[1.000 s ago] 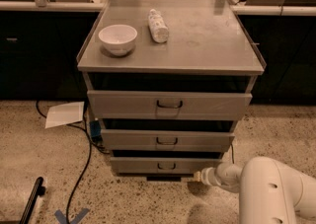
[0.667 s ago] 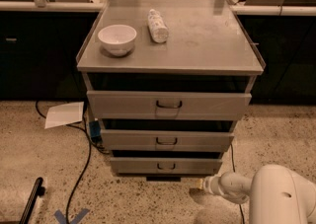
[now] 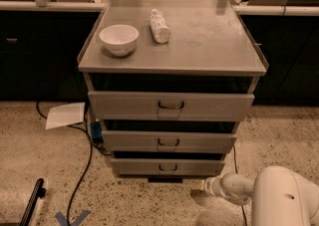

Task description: Close bottom drawer

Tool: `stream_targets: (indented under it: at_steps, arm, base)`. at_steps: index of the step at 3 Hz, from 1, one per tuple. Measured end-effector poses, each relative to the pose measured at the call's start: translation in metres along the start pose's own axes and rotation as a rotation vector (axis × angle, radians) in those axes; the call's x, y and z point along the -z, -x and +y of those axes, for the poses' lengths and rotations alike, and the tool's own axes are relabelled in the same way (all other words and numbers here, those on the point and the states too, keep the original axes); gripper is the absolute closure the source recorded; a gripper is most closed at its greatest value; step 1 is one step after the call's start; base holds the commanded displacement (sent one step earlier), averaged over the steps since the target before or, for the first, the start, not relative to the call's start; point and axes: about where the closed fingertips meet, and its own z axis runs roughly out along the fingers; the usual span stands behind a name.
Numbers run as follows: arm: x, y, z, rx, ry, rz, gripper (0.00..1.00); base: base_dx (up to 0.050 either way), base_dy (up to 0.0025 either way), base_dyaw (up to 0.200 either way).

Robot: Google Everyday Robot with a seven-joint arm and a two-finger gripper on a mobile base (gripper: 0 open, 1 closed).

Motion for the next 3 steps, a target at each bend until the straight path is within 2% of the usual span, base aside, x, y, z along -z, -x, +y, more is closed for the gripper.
stream_targets:
  at_steps: [2,3]
  arm:
    - [0.0000,0.0000,0.0000,0.000,0.000,0.000,0.11]
    - [-0.0001,-0.0001,0.0001,0.000,0.000,0.000,0.00]
  base:
    - [0.000,0.00000,0.000]
    - [0.000,0.00000,0.000]
